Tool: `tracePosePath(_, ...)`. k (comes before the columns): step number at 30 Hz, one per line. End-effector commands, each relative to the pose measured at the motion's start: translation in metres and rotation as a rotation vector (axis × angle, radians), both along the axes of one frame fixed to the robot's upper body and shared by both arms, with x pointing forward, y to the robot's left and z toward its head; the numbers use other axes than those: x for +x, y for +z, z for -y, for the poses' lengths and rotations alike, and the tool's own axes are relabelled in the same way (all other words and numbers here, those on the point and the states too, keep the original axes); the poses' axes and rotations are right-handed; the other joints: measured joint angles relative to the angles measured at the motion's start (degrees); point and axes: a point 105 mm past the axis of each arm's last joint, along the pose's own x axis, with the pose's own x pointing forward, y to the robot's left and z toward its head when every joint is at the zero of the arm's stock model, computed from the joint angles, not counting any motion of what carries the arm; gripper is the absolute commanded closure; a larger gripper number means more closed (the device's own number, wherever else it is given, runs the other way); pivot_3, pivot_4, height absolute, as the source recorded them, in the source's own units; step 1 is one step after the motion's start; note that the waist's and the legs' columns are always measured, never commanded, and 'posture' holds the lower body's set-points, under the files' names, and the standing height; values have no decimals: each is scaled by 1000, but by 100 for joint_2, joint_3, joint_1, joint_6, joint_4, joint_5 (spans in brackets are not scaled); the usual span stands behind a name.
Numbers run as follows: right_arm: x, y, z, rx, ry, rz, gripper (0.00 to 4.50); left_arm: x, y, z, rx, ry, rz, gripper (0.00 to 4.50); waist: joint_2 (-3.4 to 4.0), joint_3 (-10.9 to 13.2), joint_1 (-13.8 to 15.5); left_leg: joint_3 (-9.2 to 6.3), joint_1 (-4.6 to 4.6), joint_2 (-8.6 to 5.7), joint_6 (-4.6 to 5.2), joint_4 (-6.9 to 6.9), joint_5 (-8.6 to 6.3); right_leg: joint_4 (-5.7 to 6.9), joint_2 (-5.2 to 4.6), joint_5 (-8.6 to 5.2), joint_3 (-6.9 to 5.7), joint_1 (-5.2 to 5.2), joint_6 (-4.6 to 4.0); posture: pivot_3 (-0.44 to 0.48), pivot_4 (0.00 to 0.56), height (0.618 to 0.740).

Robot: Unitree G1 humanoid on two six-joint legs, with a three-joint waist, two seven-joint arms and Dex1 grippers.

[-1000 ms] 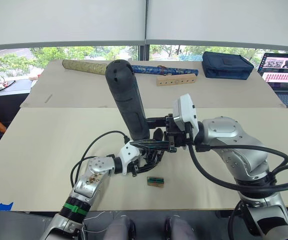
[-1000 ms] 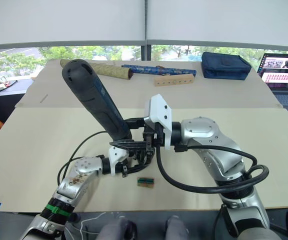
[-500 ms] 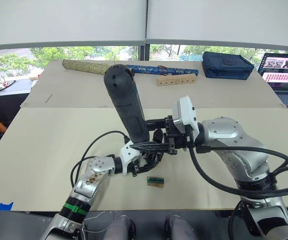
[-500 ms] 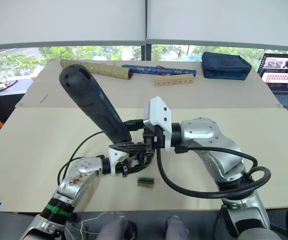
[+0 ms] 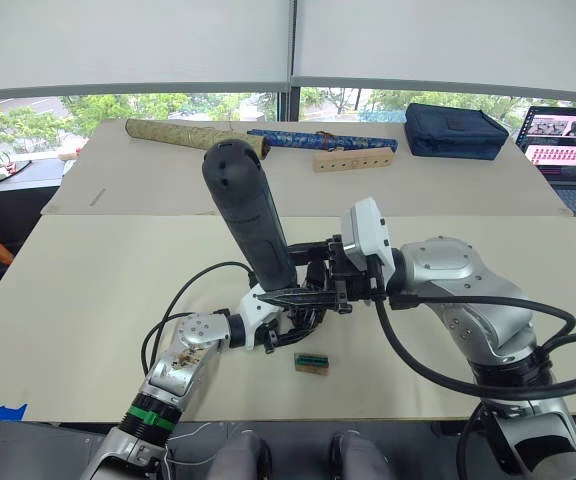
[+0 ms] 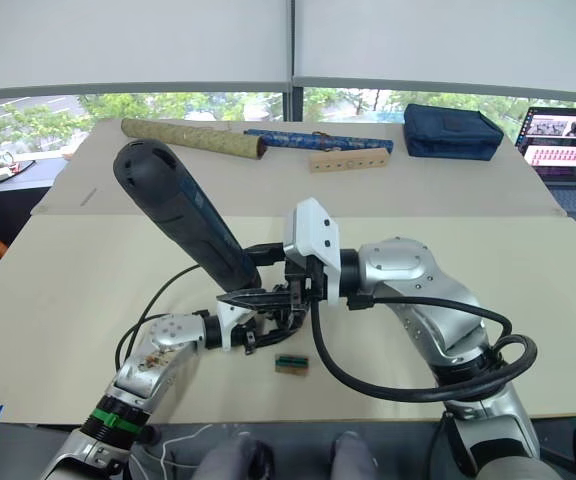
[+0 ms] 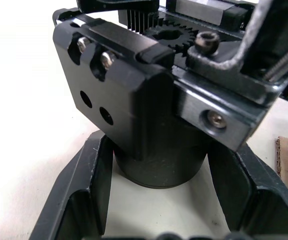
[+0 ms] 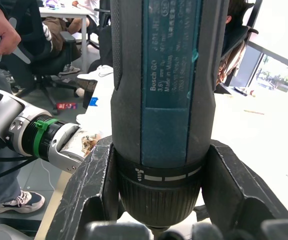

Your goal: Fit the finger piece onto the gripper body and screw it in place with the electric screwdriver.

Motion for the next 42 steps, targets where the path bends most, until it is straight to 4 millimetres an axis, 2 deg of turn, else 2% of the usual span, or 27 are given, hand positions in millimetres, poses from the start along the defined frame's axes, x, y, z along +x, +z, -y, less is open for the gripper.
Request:
tracePosePath(1,2,3,3,38,-19,15,2599,-7,-16,-2,26,-4,-69,2229,0,0,0,0,1,0,0,0,0,0,0,0,0,0,0,0,150,740)
tracePosePath(8,12,-4,12,95,-93,-15,2599,-7,-16,-2,29,-6,-69,2229,-1,-1,0,0,2,0,0,0,0,0,0,0,1,1,0,0,150,740)
tracePosePath(13,13,-15,16,80,-105,-35,2599,-7,-17,-3,31,-7,-70,2229,0,-1,0,0,6,0,-1,0,0,1,1,0,1,4,0,0,150,740)
tracePosePath(27,15,-35,11,52,-128,-100,2599,-7,-17,-4,36,-3,-77,2229,-3,-20,-2,1,25,2,-2,-8,0,1,0,0,6,14,0,0,150,740)
tracePosePath(35,20,-42,2,35,-155,-109,2599,-6,-16,-3,32,-3,-72,2229,-8,-35,-6,2,31,2,-6,-18,3,2,0,-1,8,14,-1,0,150,740)
tracePosePath(42,21,-44,4,37,-167,-110,2599,-5,-15,-2,31,-1,-71,2229,-16,-45,-7,2,32,2,-7,-23,3,1,0,-1,8,14,-1,0,150,740)
